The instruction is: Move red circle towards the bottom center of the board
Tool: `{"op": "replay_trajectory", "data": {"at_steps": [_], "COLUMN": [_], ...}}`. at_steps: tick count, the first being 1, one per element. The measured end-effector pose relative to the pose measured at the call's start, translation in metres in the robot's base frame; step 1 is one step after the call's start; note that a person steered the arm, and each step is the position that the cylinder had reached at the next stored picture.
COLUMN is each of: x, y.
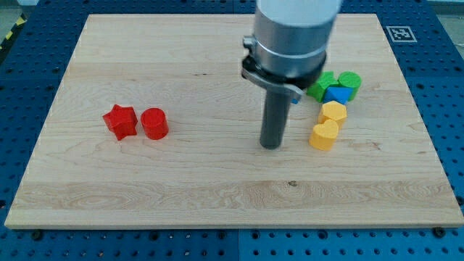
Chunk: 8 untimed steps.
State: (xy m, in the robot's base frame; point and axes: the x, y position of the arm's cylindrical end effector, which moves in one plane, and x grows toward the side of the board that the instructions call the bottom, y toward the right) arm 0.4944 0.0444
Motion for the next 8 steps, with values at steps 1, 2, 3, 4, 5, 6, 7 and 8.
{"op": "replay_trajectory", "data": {"at_steps": [1, 2, 3, 4, 5, 6, 7, 8], "x": [-0.029, -0.066, -0.080, -0.062, -0.044, -0.021, -0.016, 0.002], "y": [-0.062, -0.125, -0.172, -0.191, -0.191, -0.191, -0.190, -0.167]}}
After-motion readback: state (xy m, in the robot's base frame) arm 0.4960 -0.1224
